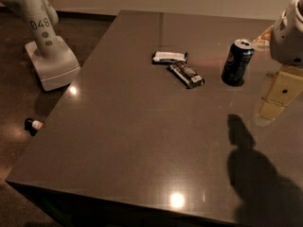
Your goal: Knock pepsi can over
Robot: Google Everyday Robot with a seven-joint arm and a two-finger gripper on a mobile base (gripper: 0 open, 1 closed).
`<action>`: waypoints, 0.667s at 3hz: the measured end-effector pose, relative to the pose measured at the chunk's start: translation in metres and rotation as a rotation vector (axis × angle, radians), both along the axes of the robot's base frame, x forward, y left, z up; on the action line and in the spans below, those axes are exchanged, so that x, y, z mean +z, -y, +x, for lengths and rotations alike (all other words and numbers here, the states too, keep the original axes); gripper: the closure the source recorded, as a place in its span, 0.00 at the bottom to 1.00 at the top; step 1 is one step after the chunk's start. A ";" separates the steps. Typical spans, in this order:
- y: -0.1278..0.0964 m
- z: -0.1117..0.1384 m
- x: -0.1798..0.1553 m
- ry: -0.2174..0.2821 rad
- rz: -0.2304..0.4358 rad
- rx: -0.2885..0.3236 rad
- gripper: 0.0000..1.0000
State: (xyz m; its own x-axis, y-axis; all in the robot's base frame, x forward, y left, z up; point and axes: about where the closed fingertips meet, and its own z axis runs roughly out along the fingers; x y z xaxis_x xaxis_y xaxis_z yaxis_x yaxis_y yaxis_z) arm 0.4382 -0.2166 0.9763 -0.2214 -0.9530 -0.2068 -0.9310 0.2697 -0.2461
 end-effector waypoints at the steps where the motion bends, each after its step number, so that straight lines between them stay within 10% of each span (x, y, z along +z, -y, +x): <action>1: 0.000 0.000 0.001 0.004 0.001 -0.002 0.00; 2: 0.009 0.016 0.002 0.036 0.046 -0.094 0.00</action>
Offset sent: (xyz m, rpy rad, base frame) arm 0.0267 -0.0150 -0.0013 0.0716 -0.0471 -0.1614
